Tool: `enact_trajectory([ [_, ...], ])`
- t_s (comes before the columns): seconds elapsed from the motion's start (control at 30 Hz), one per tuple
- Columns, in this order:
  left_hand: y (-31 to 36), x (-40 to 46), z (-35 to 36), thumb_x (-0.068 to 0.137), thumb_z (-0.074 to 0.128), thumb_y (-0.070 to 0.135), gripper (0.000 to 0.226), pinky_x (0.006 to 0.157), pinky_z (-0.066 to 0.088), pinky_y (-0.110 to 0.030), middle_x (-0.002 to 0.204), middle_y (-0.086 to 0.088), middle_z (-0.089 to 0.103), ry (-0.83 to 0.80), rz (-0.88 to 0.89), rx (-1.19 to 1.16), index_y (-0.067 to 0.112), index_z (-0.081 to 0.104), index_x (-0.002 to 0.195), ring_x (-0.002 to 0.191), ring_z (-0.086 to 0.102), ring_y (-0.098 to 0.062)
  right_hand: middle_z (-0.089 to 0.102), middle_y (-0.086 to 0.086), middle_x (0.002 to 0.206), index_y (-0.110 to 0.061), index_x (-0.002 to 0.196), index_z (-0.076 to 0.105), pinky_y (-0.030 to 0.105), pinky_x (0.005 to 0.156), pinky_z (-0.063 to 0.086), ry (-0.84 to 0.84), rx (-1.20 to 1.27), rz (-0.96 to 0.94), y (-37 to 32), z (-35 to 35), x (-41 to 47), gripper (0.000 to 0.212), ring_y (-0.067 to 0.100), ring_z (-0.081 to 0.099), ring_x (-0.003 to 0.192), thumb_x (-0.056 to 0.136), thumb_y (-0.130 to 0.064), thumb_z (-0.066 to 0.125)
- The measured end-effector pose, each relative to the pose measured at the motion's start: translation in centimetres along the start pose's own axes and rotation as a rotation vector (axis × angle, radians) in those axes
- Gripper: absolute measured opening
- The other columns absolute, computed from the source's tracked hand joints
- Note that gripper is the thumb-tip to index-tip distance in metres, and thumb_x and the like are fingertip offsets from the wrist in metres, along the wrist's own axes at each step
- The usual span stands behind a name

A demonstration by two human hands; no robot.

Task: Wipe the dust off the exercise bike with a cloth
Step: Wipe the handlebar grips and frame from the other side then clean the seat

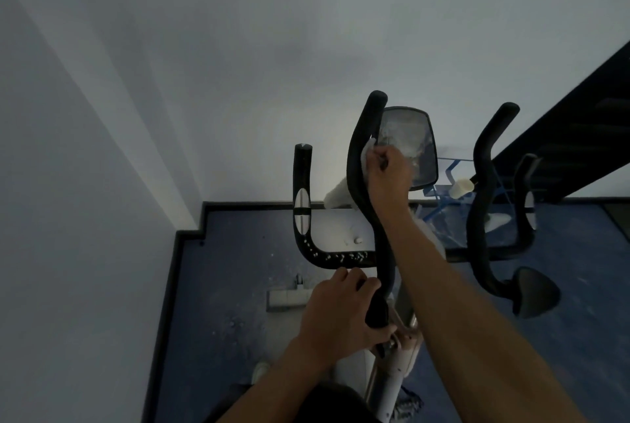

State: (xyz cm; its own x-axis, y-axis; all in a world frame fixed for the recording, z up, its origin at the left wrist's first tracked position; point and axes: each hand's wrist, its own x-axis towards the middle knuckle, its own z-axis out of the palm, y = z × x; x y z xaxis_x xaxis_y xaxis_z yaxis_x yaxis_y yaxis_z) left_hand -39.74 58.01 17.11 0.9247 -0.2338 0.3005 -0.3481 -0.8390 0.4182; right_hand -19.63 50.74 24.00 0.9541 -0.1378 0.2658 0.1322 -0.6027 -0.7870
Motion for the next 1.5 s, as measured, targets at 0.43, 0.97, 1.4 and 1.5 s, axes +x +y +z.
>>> enact_trajectory([
  [0.43, 0.7, 0.1, -1.2, 0.085, 0.053, 0.072, 0.054, 0.089, 0.047, -0.028, 0.114, 0.012, 0.062, 0.012, -0.072, -0.144, 0.031, 0.063, 0.119, 0.104, 0.052, -0.007, 0.063, -0.009, 0.088, -0.022, 0.099, 0.065, 0.019, 0.069, 0.048, 0.063, 0.303, -0.126, -6.4, -7.3, -1.5, 0.005, -0.003, 0.056, 0.077, 0.1, -0.027, 0.064],
  [0.97, -0.4, 7.2, -19.7, 0.094, 0.071, 0.019, 0.027, 0.061, 0.054, -0.016, 0.099, 0.005, 0.066, 0.733, -0.245, -0.751, 0.017, 0.056, 0.115, 0.082, 0.068, -0.004, 0.071, 0.003, 0.095, -0.014, 0.095, 0.07, 0.042, 0.086, 0.058, -0.519, 0.741, -0.302, -16.4, -7.9, -5.7, 0.008, 0.021, 0.067, 0.095, 0.095, -0.008, 0.065],
  [1.4, -11.1, 2.7, -16.0, 0.106, 0.051, 0.021, 0.015, 0.071, 0.053, -0.022, 0.092, 0.007, 0.063, 0.679, -0.522, -0.579, 0.033, 0.042, 0.107, 0.081, 0.064, -0.001, 0.063, -0.006, 0.093, -0.028, 0.135, 0.049, 0.035, 0.076, 0.052, -0.499, -0.194, 0.016, 4.4, -5.2, -8.0, 0.036, 0.009, 0.063, 0.082, 0.103, -0.045, 0.049],
  [1.5, -12.4, 3.8, -15.1, 0.106, 0.05, 0.014, 0.01, 0.07, 0.047, -0.012, 0.095, 0.017, 0.06, 0.579, -0.515, -0.563, 0.024, 0.048, 0.108, 0.081, 0.058, 0.01, 0.066, -0.006, 0.096, -0.036, 0.14, 0.039, 0.037, 0.078, 0.054, -0.464, -0.237, 0.038, 5.6, -5.1, -9.2, 0.043, 0.011, 0.065, 0.085, 0.103, -0.058, 0.039],
])
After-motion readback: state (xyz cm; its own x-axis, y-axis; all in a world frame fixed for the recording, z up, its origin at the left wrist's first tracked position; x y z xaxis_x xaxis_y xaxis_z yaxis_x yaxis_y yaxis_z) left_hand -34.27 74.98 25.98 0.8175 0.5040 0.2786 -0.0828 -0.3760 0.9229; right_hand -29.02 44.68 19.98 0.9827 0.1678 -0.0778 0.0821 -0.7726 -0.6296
